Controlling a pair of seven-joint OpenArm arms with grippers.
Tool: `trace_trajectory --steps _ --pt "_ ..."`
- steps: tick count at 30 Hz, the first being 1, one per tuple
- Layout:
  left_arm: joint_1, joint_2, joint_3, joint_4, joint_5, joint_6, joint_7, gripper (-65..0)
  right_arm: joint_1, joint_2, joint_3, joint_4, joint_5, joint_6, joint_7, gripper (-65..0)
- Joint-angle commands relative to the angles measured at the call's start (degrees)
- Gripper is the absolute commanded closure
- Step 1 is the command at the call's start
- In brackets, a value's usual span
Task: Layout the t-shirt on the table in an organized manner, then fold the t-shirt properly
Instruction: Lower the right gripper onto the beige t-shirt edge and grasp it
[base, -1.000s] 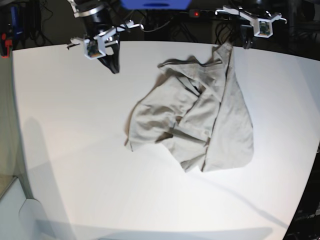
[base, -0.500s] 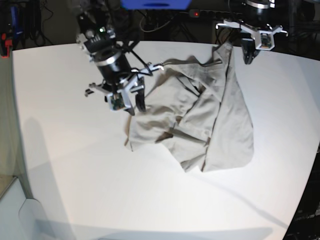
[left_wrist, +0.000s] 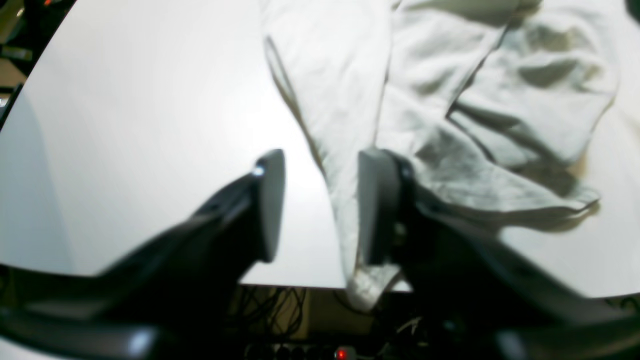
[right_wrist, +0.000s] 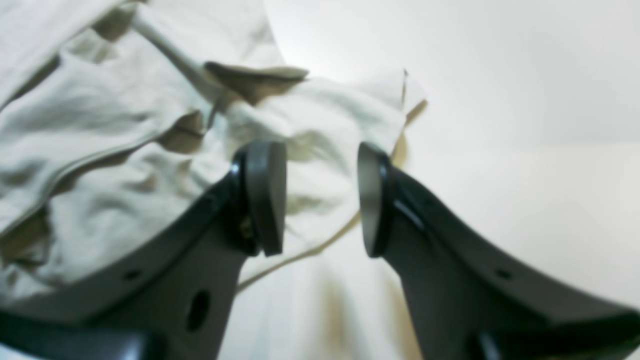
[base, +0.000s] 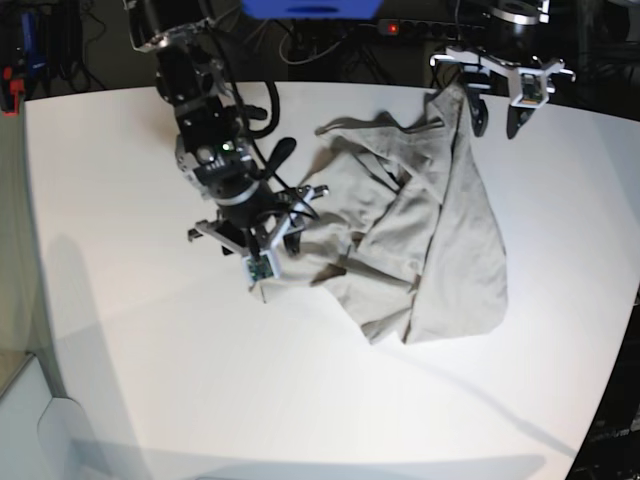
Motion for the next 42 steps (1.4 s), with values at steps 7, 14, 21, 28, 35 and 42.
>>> trace_trajectory --steps 7,14,21,28,35,42 --pt "0.6 -0.1 -0.4 0.9 0.1 0.1 -1.2 -32.6 3.4 -1.3 7.2 -7.8 0.0 -0.4 6.0 -24.9" --pt "-1.1 0.1 -0.1 0.9 0.1 0.1 -1.2 -32.6 4.0 -1.4 9.0 -12.6 0.0 0.1 8.5 -24.9" --pt "-1.4 0.1 -0.1 0.9 0.1 0.1 -1.1 -32.6 4.2 -1.5 9.1 -12.6 0.0 4.1 8.4 -24.8" --pt "-1.4 0.1 -0.1 0.9 0.1 0.1 -1.1 -32.6 4.7 -2.5 9.0 -15.1 0.0 4.1 8.6 -24.9" --pt "-1.4 0.1 -0.1 0.9 0.4 0.1 -1.1 -32.6 6.6 -2.7 9.0 -20.2 0.0 4.1 8.7 -24.4" --pt "-2.2 0.1 -0.1 0.9 0.5 0.1 -1.1 -32.6 6.9 -2.7 8.9 -20.2 0.0 4.1 11.2 -3.2"
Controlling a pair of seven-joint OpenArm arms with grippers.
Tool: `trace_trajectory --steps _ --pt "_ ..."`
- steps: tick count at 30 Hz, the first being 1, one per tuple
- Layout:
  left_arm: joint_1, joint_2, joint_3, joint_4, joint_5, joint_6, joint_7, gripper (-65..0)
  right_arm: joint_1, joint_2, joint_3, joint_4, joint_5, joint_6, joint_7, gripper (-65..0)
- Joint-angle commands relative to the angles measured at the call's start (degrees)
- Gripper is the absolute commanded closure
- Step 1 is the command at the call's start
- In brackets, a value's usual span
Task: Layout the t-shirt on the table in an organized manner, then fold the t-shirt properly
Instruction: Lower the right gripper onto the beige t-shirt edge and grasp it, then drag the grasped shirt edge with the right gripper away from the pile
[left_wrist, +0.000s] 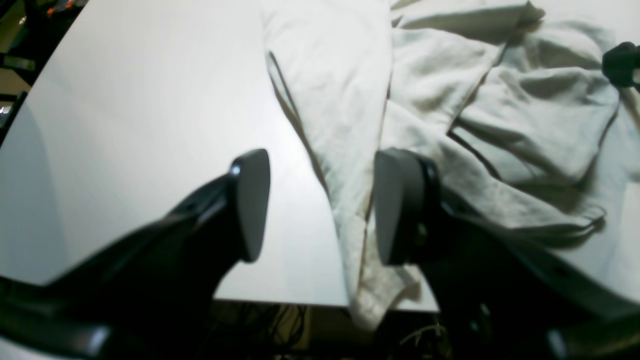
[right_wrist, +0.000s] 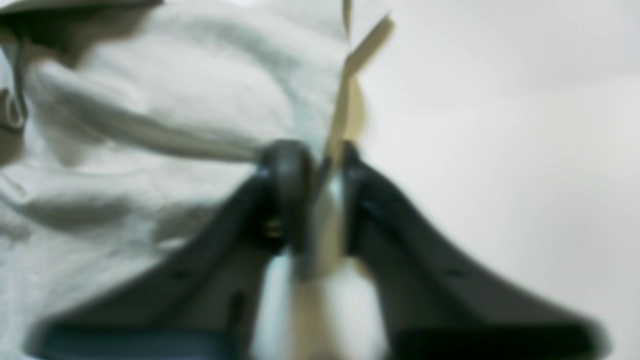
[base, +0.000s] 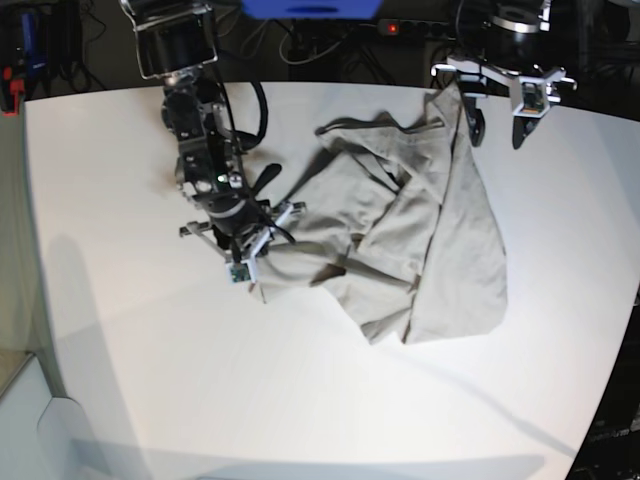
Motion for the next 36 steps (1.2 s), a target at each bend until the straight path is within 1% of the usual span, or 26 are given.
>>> trace_trajectory --steps 1,6,13,15,17,20,23,25,28,30,33,34,36 --pt "0.3 -0.1 -0.1 0.9 0.1 0.1 -1.7 -32.6 1.3 0.0 -0.1 1.0 -0.1 1.0 1.5 0.0" --pt "0.5 -0.1 -0.4 0.9 0.2 0.1 -1.7 -32.6 1.4 0.0 -0.1 3.1 -0.1 1.0 1.7 0.0" --pt "0.9 -0.4 -0.4 0.8 0.2 0.1 -1.7 -32.6 2.5 0.2 -0.1 12.5 -0.3 1.0 1.3 0.0" --pt "1.0 -0.6 -0.4 0.8 0.2 0.1 -1.7 -32.6 4.1 0.4 0.0 15.6 -0.4 1.0 0.9 0.0" --pt "1.0 -0.7 -0.5 0.8 0.2 0.1 -1.7 -32.6 5.8 1.7 0.2 18.9 -0.4 1.0 -1.9 0.0" --pt "1.1 -0.7 -0.5 0.8 0.2 0.1 -1.7 -32.6 9.4 2.4 0.2 24.2 -0.3 1.0 -7.0 0.0" --pt "1.1 -0.7 -0.5 0.8 0.2 0.1 -1.6 -32.6 13.1 2.5 0.2 29.2 -0.3 1.0 -10.6 0.0" --pt "1.1 -0.7 -0.5 0.8 0.3 0.1 -1.6 -32.6 14.7 2.5 0.2 32.0 -0.3 1.0 -14.0 0.0" --pt "1.4 -0.7 -0.5 0.8 0.3 0.1 -1.6 -32.6 14.0 1.9 -0.1 34.2 -0.1 1.0 -18.7 0.0" --pt "1.4 -0.7 -0.5 0.7 0.3 0.1 -1.6 -32.6 11.3 0.4 -0.3 34.2 -0.1 1.0 -19.1 -0.1" --pt "1.2 -0.7 -0.5 0.6 0.3 0.1 -1.6 -32.6 8.0 -1.0 -1.1 32.0 -0.1 1.0 -18.9 -0.5" --pt "1.1 -0.7 -0.5 0.6 0.3 0.1 -1.6 -32.6 7.4 -1.5 -1.7 30.6 -0.1 1.0 -18.9 -1.8" --pt "1.0 -0.7 -0.5 0.7 0.3 0.1 -1.6 -32.6 6.4 -2.6 -1.9 27.2 -0.1 1.0 -18.9 -8.0"
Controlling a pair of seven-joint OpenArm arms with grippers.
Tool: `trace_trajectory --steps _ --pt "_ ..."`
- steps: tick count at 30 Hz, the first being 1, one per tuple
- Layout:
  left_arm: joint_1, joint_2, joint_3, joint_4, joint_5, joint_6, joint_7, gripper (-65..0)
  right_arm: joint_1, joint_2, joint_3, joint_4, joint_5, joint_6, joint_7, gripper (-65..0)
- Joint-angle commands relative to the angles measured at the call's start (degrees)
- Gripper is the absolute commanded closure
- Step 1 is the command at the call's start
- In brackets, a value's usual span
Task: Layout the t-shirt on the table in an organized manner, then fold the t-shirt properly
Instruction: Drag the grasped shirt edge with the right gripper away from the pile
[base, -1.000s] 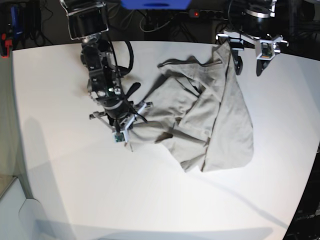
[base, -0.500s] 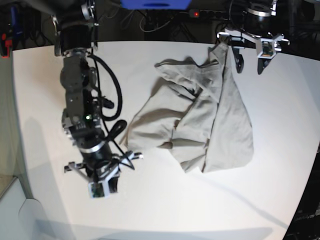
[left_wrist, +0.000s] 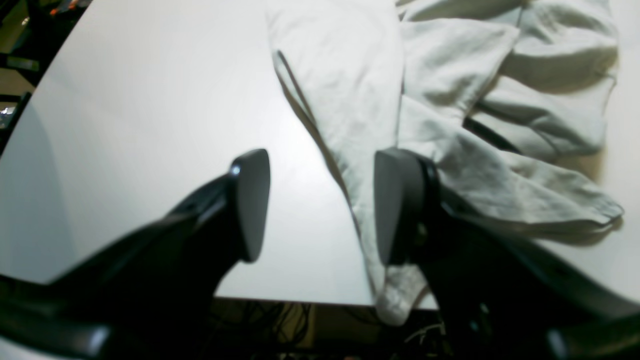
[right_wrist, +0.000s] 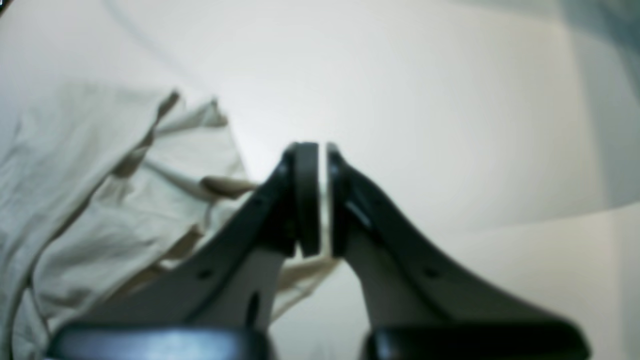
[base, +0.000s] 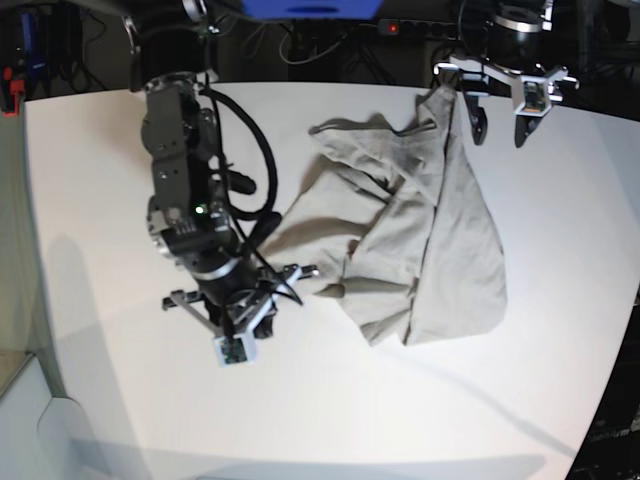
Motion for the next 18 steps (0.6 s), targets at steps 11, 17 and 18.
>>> trace_trajectory --steps 11,17,18 --pt "0.4 -0.4 -0.1 0.9 0.2 0.1 -1.6 -32.6 2.0 -1.5 1.5 -14.2 -0.1 4.6 5.7 -42.4" --pt "0.5 -0.3 -0.1 0.9 0.2 0.1 -1.6 -32.6 2.0 -1.7 6.8 -21.2 -0.1 4.7 10.0 -43.9" --pt "0.5 -0.2 -0.1 0.9 0.2 0.1 -1.6 -32.6 2.0 -1.7 7.7 -22.1 -0.1 4.7 10.6 -43.9"
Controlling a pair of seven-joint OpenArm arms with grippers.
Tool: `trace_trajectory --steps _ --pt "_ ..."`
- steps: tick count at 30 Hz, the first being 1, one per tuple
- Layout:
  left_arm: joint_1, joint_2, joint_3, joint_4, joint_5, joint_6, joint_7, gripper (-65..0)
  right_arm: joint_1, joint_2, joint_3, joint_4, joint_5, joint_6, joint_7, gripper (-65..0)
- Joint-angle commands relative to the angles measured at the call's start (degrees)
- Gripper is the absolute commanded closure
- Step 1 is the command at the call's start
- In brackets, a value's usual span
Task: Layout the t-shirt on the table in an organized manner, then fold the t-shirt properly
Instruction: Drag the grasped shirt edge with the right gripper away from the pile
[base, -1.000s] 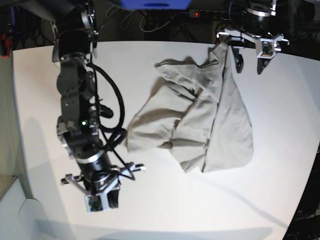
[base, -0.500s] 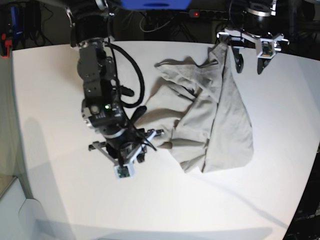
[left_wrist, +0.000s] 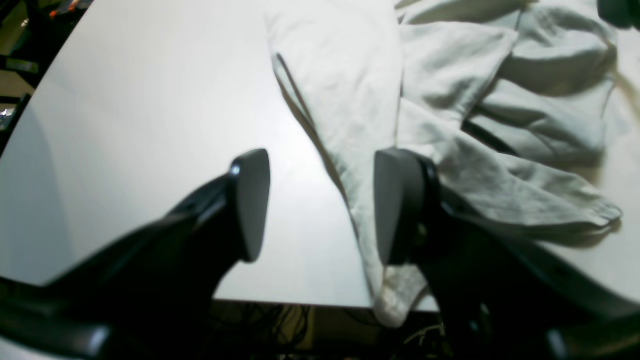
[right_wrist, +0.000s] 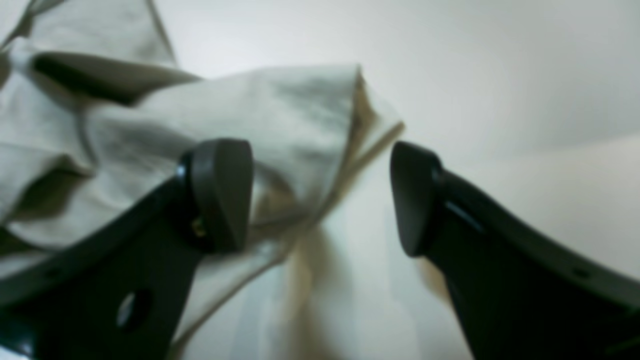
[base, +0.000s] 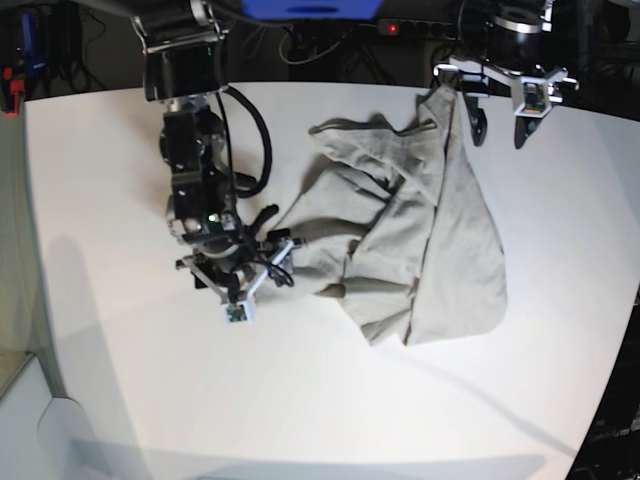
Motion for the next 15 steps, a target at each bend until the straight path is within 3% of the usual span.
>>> trace_trajectory --steps 1,15 --pt "0.6 -0.3 -0.1 0.9 0.2 0.1 -1.6 -32.6 1.5 -0.3 0.7 0.1 0.5 0.4 2.2 -43.9" --pt "0.4 0.1 -0.1 0.9 0.2 0.1 -1.6 -32.6 0.3 -1.6 1.1 -1.2 0.5 0.5 2.0 -43.7"
